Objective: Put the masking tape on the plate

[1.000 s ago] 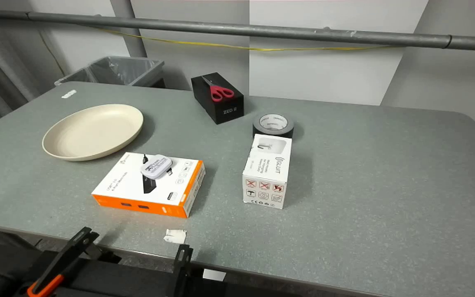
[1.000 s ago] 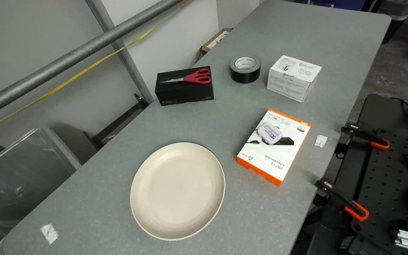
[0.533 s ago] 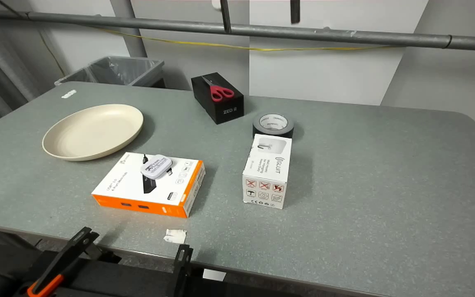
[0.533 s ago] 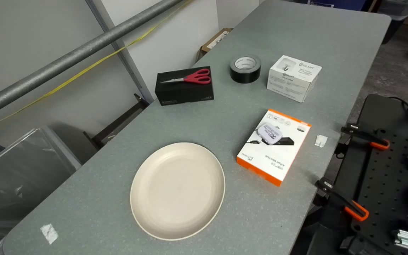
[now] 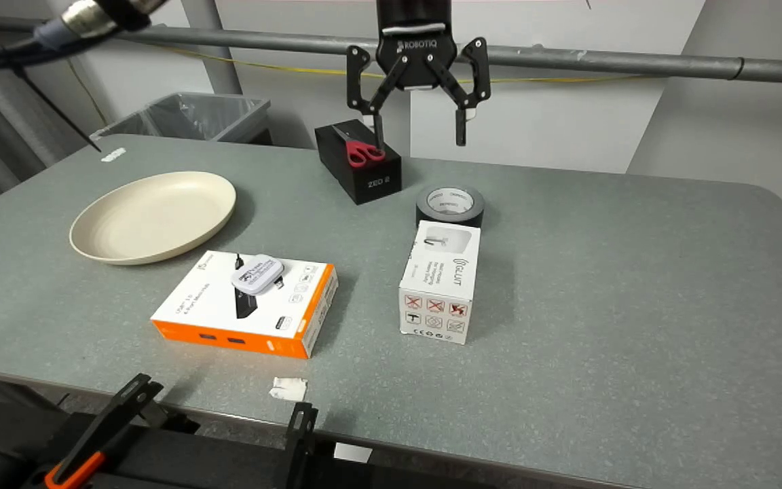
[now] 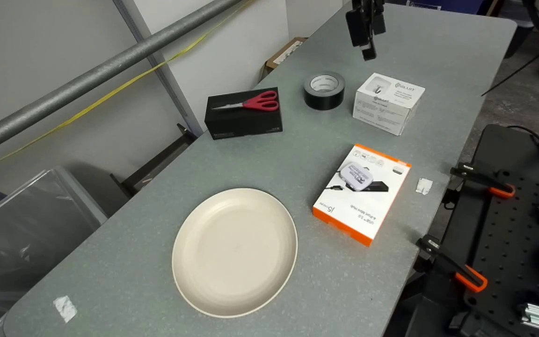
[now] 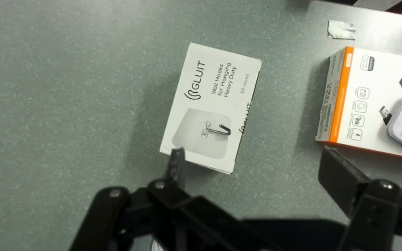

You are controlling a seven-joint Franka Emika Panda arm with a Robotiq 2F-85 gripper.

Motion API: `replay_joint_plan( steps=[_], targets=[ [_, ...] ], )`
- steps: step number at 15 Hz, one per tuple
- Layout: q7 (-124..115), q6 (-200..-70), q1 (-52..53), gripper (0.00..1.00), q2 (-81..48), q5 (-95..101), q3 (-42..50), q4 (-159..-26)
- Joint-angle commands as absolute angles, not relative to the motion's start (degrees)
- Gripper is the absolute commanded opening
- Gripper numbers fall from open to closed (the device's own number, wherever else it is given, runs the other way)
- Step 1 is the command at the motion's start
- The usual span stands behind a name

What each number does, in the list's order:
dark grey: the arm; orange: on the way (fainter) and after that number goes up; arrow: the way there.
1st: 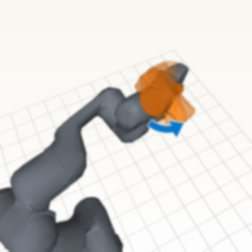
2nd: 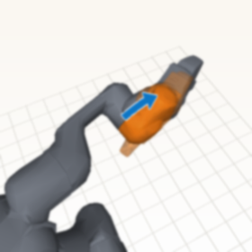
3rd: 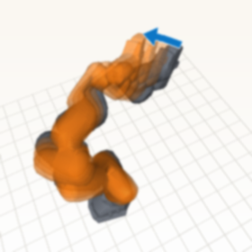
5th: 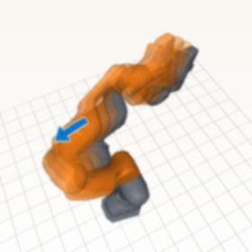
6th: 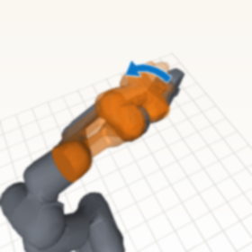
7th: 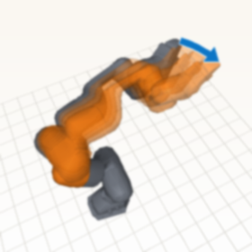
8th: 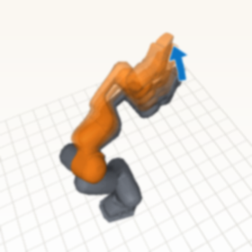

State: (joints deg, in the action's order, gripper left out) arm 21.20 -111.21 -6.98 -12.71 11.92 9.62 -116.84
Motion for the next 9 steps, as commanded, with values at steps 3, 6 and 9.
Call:
replay_joint_plan(
  steps=[3,6,9],
  targets=[
    [16.4,-117.0,-8.0,1.0,-14.7,9.7,8.3,-116.6],
    [12.0,-120.9,-7.8,1.0,-20.3,7.8,7.7,-114.3],
    [9.3,-125.0,-8.1,1.0,-26.1,4.8,6.6,-111.5]
  ],
)
